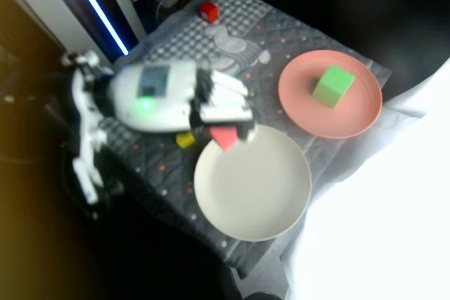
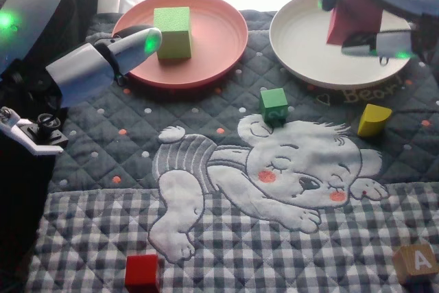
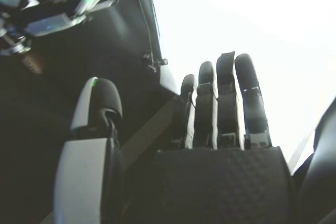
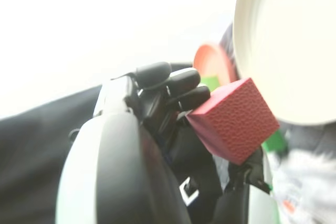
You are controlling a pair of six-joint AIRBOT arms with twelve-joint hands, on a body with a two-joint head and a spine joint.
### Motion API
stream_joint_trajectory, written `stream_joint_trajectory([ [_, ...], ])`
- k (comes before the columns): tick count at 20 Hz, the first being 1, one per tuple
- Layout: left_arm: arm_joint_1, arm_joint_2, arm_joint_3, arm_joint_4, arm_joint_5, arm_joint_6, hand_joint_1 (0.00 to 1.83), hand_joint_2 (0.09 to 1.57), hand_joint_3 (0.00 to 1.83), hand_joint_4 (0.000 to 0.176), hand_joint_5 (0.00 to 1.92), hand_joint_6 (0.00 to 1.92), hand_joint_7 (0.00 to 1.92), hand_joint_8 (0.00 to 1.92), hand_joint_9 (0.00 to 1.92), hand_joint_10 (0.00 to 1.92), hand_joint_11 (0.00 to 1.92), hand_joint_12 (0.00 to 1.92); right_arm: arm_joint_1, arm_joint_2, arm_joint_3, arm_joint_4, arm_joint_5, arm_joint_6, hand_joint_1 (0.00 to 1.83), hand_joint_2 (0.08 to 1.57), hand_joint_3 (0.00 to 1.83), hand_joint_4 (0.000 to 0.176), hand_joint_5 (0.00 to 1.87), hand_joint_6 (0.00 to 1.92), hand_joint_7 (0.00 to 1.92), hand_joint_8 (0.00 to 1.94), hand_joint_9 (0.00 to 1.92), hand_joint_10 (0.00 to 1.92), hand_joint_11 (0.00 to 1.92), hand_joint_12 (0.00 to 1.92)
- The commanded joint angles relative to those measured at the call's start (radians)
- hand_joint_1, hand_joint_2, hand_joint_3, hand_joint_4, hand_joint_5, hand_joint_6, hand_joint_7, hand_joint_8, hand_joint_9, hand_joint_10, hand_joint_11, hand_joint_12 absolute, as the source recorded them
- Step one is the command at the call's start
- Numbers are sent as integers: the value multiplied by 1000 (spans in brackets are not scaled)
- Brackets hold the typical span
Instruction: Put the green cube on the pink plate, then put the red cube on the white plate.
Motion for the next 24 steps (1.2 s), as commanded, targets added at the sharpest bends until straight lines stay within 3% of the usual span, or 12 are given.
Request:
stream_joint_trajectory([
  [1,-15,7,-3,21,-133,-3,468,1217,0,21,168,0,281,1,288,118,0,1508,26,1,18,28,-67,-3,1213,1208,0,0,896,1280,708,1269,347,1080,0,1618],
  [2,-15,7,-4,24,-135,-3,455,1198,0,37,174,3,303,7,295,102,0,1599,41,-8,37,28,-41,-3,1215,1205,0,0,900,1273,721,1265,417,1110,0,1650],
  [3,-15,7,-5,26,-136,-3,457,1190,0,11,162,0,295,3,296,100,0,1607,50,-17,52,28,-23,-3,1215,1192,0,0,911,1256,760,1208,540,1072,60,1705],
  [6,-13,7,-5,28,-142,-3,472,1185,0,0,163,4,297,3,287,90,0,1528,76,-57,108,28,40,-3,1197,1206,1,0,877,1279,739,1266,544,1068,45,1790],
  [7,-13,7,-5,28,-146,-3,453,1186,0,0,177,9,316,10,305,96,0,1527,81,-70,125,28,62,-2,1188,1205,0,0,873,1235,750,1306,604,1147,224,1772],
  [12,-11,6,-5,28,-160,-3,481,1170,0,0,198,2,311,0,321,83,0,1530,63,-106,165,28,117,23,1319,1253,1,0,832,1228,638,1455,553,1632,256,1748],
  [13,-11,6,-5,28,-161,-3,485,1170,0,0,198,1,307,0,320,82,0,1534,59,-109,168,28,118,28,1329,1236,0,0,836,1272,705,1368,584,1553,265,1653],
  [14,-10,6,-6,28,-161,-3,498,1172,0,0,200,1,299,0,319,78,0,1511,55,-112,170,28,119,33,1216,1212,0,0,856,1283,750,1272,544,1211,215,1575],
  [15,-9,6,-6,27,-162,-3,491,1168,0,0,201,1,308,5,321,77,0,1502,52,-113,170,28,119,34,1146,1130,0,0,631,861,639,708,454,798,94,1416],
  [17,-7,6,-6,27,-163,-3,482,1165,0,0,206,2,323,8,328,75,0,1532,48,-115,170,28,121,35,1080,1037,0,0,469,316,520,120,336,257,3,1209],
  [20,-6,5,-7,26,-166,-3,512,1172,0,0,222,6,311,2,326,64,0,1530,45,-118,170,28,121,37,927,974,0,0,319,50,349,6,231,35,0,514],
  [24,4,6,-12,18,-181,-3,511,1174,1,0,229,3,317,4,335,50,0,1496,44,-107,155,28,120,51,909,931,0,0,281,10,306,1,216,9,0,482],
])
